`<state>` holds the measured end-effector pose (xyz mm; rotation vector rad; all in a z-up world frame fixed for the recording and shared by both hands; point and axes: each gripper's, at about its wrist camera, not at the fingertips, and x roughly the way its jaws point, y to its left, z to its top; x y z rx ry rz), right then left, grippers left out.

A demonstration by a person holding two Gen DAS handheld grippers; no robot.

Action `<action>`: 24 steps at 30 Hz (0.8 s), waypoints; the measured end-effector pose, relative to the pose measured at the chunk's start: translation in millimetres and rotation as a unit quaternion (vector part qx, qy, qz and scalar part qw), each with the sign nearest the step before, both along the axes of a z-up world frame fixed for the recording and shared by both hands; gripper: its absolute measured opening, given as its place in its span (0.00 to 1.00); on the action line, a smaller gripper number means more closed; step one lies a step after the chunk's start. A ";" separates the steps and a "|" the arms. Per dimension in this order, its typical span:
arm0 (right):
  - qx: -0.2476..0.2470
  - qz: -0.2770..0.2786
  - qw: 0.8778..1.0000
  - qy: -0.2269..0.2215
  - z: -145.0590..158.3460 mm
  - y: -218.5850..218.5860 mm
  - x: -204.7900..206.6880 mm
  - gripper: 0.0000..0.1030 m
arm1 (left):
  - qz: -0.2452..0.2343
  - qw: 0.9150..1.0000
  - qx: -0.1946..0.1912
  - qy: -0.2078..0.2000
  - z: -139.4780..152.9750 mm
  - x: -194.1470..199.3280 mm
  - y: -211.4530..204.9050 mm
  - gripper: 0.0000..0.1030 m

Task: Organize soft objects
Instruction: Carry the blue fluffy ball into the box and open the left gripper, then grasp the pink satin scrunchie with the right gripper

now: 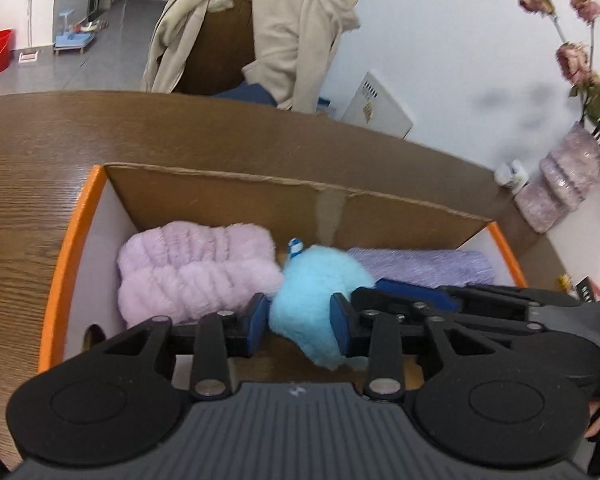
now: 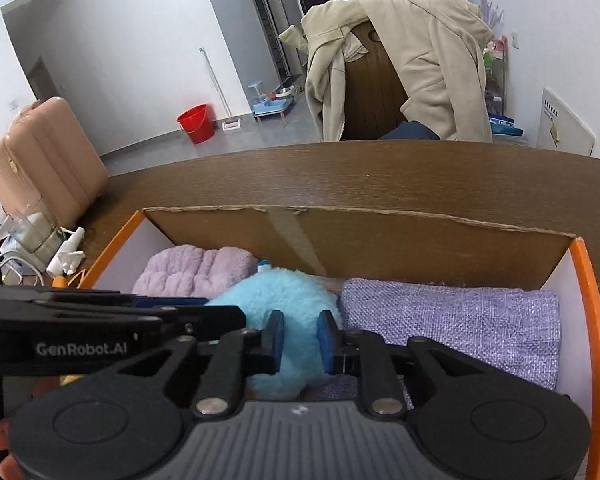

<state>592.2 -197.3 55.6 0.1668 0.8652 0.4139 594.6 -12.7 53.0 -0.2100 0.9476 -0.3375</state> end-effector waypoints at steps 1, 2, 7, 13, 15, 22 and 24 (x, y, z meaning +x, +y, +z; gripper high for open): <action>-0.001 0.002 1.000 -0.002 1.0 0.4 -1.7 0.24 | 0.004 1.000 0.005 -0.002 2.3 -2.0 1.4 0.36; -0.005 0.004 1.000 -0.009 3.3 0.4 -3.4 0.24 | 0.007 1.000 0.011 -0.009 6.4 -5.5 2.2 0.38; -0.018 -0.008 0.998 -0.064 39.0 -17.5 -33.5 0.24 | 0.008 0.998 0.028 -0.062 45.9 -45.5 11.7 0.41; -0.038 -0.020 0.990 -0.137 108.9 -49.9 -100.9 0.29 | 0.017 0.989 0.041 -0.141 106.9 -115.2 32.6 0.47; -0.045 -0.021 0.987 -0.155 126.3 -59.9 -127.3 0.29 | 0.017 0.985 0.051 -0.163 121.2 -139.5 36.1 0.50; -0.042 -0.032 0.983 -0.177 143.4 -83.1 -196.5 0.38 | 0.019 0.971 0.087 -0.221 138.3 -211.3 21.5 0.58; -0.039 -0.032 0.981 -0.188 140.9 -86.4 -221.6 0.40 | 0.023 0.967 0.092 -0.235 135.5 -236.4 17.8 0.62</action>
